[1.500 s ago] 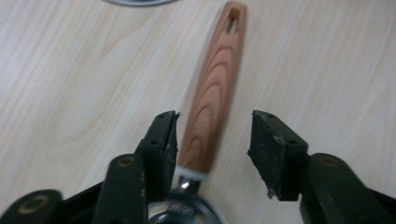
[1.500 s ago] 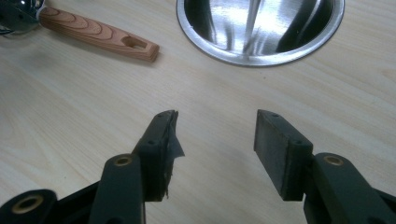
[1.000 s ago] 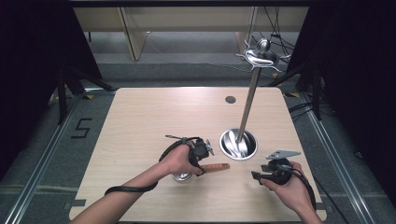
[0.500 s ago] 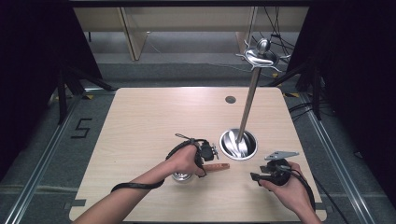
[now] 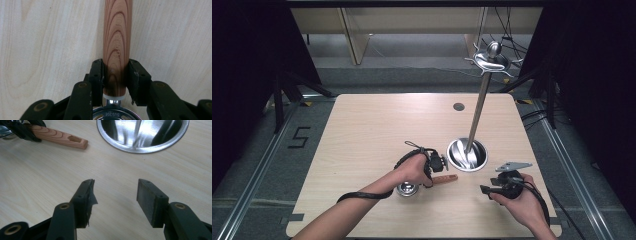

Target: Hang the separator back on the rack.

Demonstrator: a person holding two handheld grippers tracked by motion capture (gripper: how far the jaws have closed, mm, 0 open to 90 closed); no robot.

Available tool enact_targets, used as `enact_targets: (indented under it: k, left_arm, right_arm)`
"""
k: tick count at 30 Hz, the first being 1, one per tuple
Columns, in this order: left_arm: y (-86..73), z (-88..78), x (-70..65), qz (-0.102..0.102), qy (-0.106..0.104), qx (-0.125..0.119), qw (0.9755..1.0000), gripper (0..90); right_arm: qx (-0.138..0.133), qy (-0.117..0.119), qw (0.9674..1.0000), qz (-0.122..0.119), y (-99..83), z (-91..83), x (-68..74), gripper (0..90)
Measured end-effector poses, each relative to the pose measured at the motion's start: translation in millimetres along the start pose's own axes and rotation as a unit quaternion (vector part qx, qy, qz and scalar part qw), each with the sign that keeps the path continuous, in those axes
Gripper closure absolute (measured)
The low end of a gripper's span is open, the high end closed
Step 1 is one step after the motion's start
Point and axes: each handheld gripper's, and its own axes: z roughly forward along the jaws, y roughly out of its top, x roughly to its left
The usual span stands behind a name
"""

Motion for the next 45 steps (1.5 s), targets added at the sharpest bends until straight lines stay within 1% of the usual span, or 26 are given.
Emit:
enact_targets:
  k: [9, 13, 15, 17, 18, 21, 22, 24, 26, 27, 28, 29, 30, 31, 32, 33, 34, 35, 36, 38, 39, 40, 41, 42, 44, 45]
  left_arm:
    - [-6.9, -2.3, -2.1, -0.008, 0.011, -0.018, 0.9997, 68.1]
    - [-15.7, -10.3, -2.1, -0.019, 0.013, -0.051, 0.9984, 68.1]
    - [-25.2, -17.9, -2.2, -0.038, 0.013, -0.091, 0.9951, 68.2]
    - [-28.7, -20.8, -1.9, -0.041, 0.014, -0.102, 0.9938, 68.2]
    - [-36.2, -25.0, -3.8, -0.066, 0.015, -0.143, 0.9874, 68.2]
    - [-49.0, -32.0, -4.9, -0.087, 0.018, -0.192, 0.9774, 68.2]
    - [-49.0, -32.0, -4.9, -0.087, 0.018, -0.192, 0.9774, 68.2]
    - [-61.0, -38.2, -8.0, -0.103, 0.024, -0.239, 0.9654, 68.1]
    - [-68.5, -42.4, -9.0, -0.108, 0.027, -0.26, 0.9592, 68.2]
    - [-72.4, -45.0, -8.5, -0.101, 0.028, -0.263, 0.959, 68.2]
    - [-75.4, -45.7, -9.5, -0.107, 0.03, -0.278, 0.9543, 68.2]
    - [-75.4, -45.7, -9.5, -0.107, 0.03, -0.278, 0.9543, 68.2]
    - [-78.6, -45.0, -14.1, -0.138, 0.032, -0.323, 0.9358, 68.2]
    - [-78.6, -45.0, -14.1, -0.138, 0.032, -0.323, 0.9358, 68.2]
    - [-82.1, -44.9, -16.1, -0.158, 0.035, -0.359, 0.9194, 68.2]
    - [-83.9, -44.4, -17.7, -0.178, 0.036, -0.377, 0.908, 68.1]
    - [-86.0, -44.0, -19.0, -0.194, 0.041, -0.393, 0.8978, 68.1]
    - [-86.0, -44.0, -19.0, -0.194, 0.041, -0.393, 0.8978, 68.1]
    - [-89.0, -43.6, -20.3, -0.201, 0.058, -0.422, 0.8821, 68.1]
    - [-90.1, -45.9, -21.9, -0.207, 0.073, -0.438, 0.8716, 68.1]
    - [-90.1, -45.9, -21.9, -0.207, 0.073, -0.438, 0.8716, 68.1]
    - [-89.6, -49.0, -24.4, -0.216, 0.082, -0.456, 0.8595, 68.1]
    - [-89.3, -50.2, -25.6, -0.214, 0.087, -0.466, 0.8539, 68.1]
    - [-89.3, -50.2, -25.6, -0.214, 0.087, -0.466, 0.8539, 68.2]
    - [-87.4, -53.3, -30.6, -0.212, 0.102, -0.478, 0.8463, 68.1]
    - [-86.7, -54.1, -32.4, -0.214, 0.102, -0.483, 0.843, 68.1]
  right_arm:
    - [-0.011, -0.003, 0.9999, -0.008, -1.4, 3.7, -0.5, 48.0]
    - [-0.009, 0.002, 1.0, 0.004, -0.4, 3.0, 1.5, 48.0]
    - [0.001, 0.001, 1.0, 0.001, 0.1, 1.4, 1.4, 48.0]
    - [0.001, 0.001, 1.0, 0.003, 0.0, 1.6, 1.7, 48.0]
    - [-0.008, -0.001, 0.9999, -0.011, 0.3, 3.3, -0.4, 48.1]
    - [0.01, 0.001, 0.9999, 0.003, 1.0, 0.5, 2.6, 48.0]
    - [0.01, 0.001, 0.9999, 0.003, 1.0, 0.5, 2.6, 48.0]
    - [-0.014, 0.0, 0.9998, -0.012, 0.6, 3.1, 0.0, 48.1]
    - [-0.016, 0.004, 0.9998, 0.01, 0.0, 3.2, 2.3, 48.2]
    - [-0.001, 0.002, 1.0, 0.003, 1.4, 0.0, 1.1, 48.3]
    - [-0.012, 0.004, 0.9999, 0.009, 1.0, 0.6, 1.6, 48.5]
    - [-0.012, 0.004, 0.9999, 0.009, 1.0, 0.6, 1.6, 48.5]
    - [-0.04, 0.004, 0.9991, -0.014, 2.0, 2.1, -1.5, 48.8]
    - [-0.04, 0.004, 0.9991, -0.014, 2.0, 2.1, -1.5, 48.8]
    - [-0.038, 0.012, 0.9992, -0.004, 3.0, -0.5, 0.0, 48.9]
    - [-0.049, 0.014, 0.9987, -0.008, 3.1, -0.5, -0.3, 49.0]
    - [-0.048, 0.022, 0.9986, 0.011, 4.0, -1.8, 2.4, 49.0]
    - [-0.048, 0.022, 0.9986, 0.011, 4.0, -1.8, 2.4, 49.0]
    - [-0.074, 0.026, 0.9969, 0.004, 6.5, -2.7, 3.8, 49.2]
    - [-0.1, 0.03, 0.9945, 0.002, 11.0, -4.0, 8.0, 49.8]
    - [-0.122, 0.035, 0.992, -0.006, 13.6, -4.9, 10.1, 50.3]
    - [-0.136, 0.043, 0.9897, -0.002, 15.7, -7.1, 14.2, 50.7]
    - [-0.15, 0.054, 0.9872, -0.009, 18.6, -9.5, 17.2, 51.3]
    - [-0.15, 0.054, 0.9872, -0.009, 18.6, -9.5, 17.2, 51.3]
    - [-0.195, 0.082, 0.9772, -0.017, 25.7, -14.9, 29.9, 52.6]
    - [-0.195, 0.082, 0.9772, -0.017, 25.7, -14.9, 29.9, 52.6]
